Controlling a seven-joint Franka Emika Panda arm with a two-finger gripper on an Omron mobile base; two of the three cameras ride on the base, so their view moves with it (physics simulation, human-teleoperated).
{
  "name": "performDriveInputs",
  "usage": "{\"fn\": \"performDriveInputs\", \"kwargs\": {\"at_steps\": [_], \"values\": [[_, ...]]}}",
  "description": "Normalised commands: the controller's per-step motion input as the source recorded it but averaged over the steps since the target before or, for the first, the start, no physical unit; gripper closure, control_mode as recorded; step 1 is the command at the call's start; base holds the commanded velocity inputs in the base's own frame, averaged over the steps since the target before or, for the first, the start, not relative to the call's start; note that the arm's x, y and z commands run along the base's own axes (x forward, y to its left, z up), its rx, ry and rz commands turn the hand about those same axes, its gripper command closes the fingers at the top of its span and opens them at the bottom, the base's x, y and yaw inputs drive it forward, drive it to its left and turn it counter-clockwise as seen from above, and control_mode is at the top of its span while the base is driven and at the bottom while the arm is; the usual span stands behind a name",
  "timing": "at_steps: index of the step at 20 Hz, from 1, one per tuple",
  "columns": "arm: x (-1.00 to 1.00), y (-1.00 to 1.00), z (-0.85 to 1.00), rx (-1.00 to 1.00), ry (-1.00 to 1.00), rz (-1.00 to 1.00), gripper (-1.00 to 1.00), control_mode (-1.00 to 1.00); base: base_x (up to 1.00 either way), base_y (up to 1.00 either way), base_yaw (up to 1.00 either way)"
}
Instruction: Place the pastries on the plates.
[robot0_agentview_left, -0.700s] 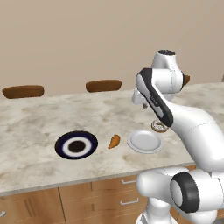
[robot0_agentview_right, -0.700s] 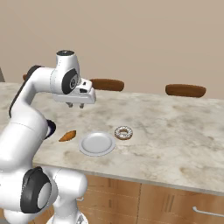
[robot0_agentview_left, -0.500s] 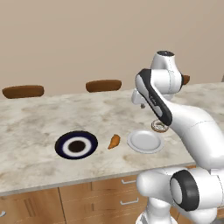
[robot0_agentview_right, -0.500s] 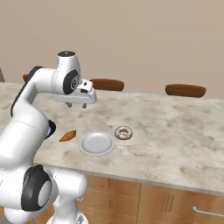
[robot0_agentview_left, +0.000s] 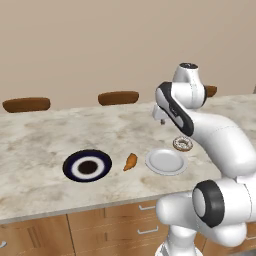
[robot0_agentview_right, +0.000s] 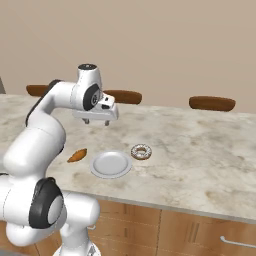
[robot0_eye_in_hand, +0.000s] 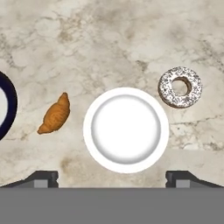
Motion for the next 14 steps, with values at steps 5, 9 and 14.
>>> {"fn": "performDriveInputs", "kwargs": {"at_steps": [5, 9, 14], "values": [[0.29, -0.53, -0.23, -0.05, 0.09, -0.14, -1.00, -1.00, 0.00, 0.00, 0.00], [0.25, -0.55, -0.23, -0.05, 0.08, -0.15, -1.00, -1.00, 0.00, 0.00, 0.00], [0.22, -0.33, -0.19, -0.05, 0.05, -0.10, -1.00, -1.00, 0.00, 0.00, 0.00]]}}
